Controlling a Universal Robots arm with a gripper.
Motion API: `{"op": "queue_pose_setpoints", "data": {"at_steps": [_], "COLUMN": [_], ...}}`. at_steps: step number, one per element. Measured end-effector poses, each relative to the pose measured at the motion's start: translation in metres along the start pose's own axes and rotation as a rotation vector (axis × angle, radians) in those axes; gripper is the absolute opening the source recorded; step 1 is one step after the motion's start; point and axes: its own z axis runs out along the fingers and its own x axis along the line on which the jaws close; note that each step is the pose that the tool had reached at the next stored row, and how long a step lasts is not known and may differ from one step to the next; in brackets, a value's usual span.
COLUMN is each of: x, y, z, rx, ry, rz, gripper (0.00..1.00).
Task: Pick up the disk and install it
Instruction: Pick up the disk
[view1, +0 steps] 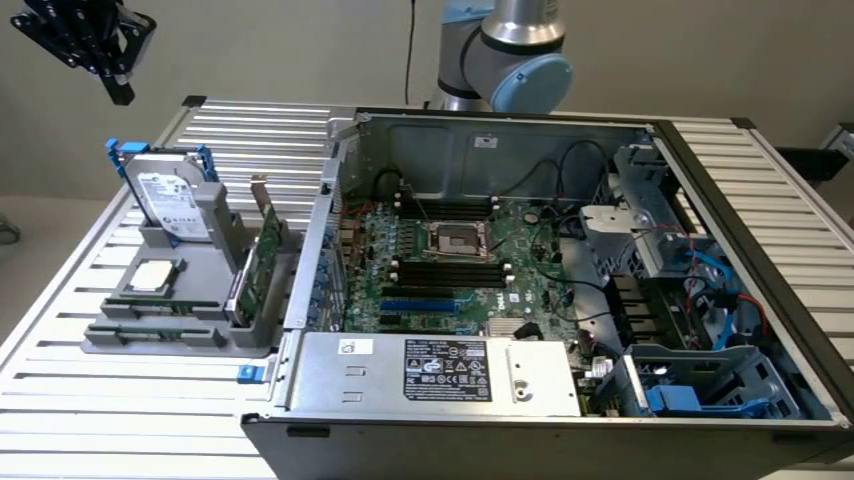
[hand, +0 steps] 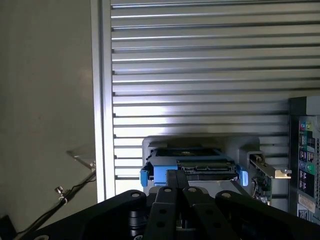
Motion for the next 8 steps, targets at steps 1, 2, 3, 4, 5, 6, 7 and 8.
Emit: {"op": "queue_pose_setpoints", "data": {"at_steps": [1,2,3,4,5,6,7,8], "x": [0.0000,0.0000,0.0000,0.0000,0.0000,0.0000,0.0000,0.0000], "y": [0.0000,0.0000,0.0000,0.0000,0.0000,0.0000,0.0000,0.0000], "z": [0.0000,0.0000,0.0000,0.0000,0.0000,0.0000,0.0000,0.0000], "rx": [0.0000,0.0000,0.0000,0.0000,-0.0001,0.0000,0.0001,0.0003], "ry": [0.0000,0.0000,0.0000,0.0000,0.0000,0.0000,0.0002,0.0007], "rz": [0.000,0.000,0.000,0.000,0.000,0.000,-0.001,-0.009], "gripper": [0.11,0.11,0.11,0.11,0.11,0.11,0.11,0.11]}}
